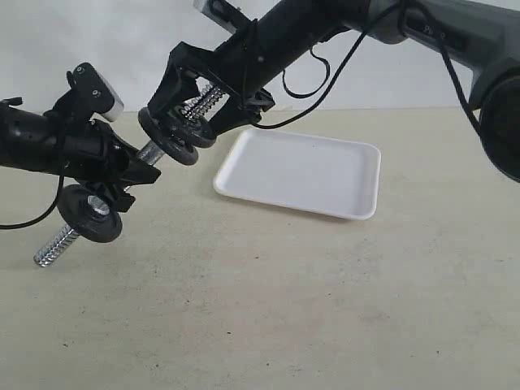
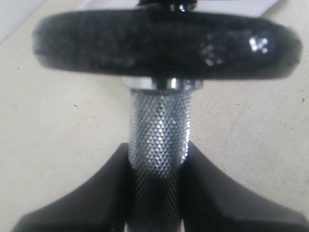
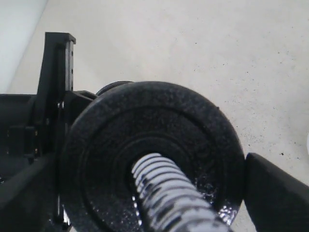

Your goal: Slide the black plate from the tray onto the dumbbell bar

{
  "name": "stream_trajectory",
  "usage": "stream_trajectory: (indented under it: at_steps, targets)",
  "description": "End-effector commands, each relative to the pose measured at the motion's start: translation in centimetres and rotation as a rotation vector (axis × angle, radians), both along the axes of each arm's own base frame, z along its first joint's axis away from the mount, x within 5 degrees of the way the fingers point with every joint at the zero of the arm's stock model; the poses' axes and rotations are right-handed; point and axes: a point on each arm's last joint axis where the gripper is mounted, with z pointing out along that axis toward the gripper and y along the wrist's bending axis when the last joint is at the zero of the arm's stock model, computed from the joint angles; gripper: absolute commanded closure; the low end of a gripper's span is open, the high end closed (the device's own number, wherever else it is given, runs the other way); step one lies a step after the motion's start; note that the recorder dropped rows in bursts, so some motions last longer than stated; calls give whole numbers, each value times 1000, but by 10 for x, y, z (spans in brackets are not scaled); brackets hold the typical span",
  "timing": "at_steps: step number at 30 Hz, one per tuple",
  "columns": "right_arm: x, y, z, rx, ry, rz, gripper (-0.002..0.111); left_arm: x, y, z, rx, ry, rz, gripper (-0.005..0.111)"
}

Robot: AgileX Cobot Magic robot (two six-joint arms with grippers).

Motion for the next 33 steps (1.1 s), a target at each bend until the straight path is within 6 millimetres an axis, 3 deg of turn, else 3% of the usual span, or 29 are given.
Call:
stream_trajectory:
  at_steps: [1,4,7,10,12,13,20,23,33]
  targets:
    - [-9,5,24,86,-18,32,108,1,-8,33,-142,-62,12,102]
    - [-9,5,24,87,-24,37,107,1,-8,33,-141,-62,14,102]
    - [-9,5,24,85,-48,53,93,1,-8,33,-141,-62,14,102]
    - [-9,5,24,83,-49,53,55,1,-8,33,-141,-62,14,102]
    - [-8,5,24,80,-25,36,8,1,-8,33,-141,-62,14,102]
    - [-8,4,23,71,-35,40,5,1,-8,33,-141,-62,14,102]
    - [-8,3,23,65,-45,44,25,1,-8,32,-138,-63,18,102]
    - [-2,-6,25,66,-52,24,37,3,-4,31,-116,-63,60,102]
    - [35,-85,36,79,-45,-170,87,4,-2,30,-107,-58,91,102]
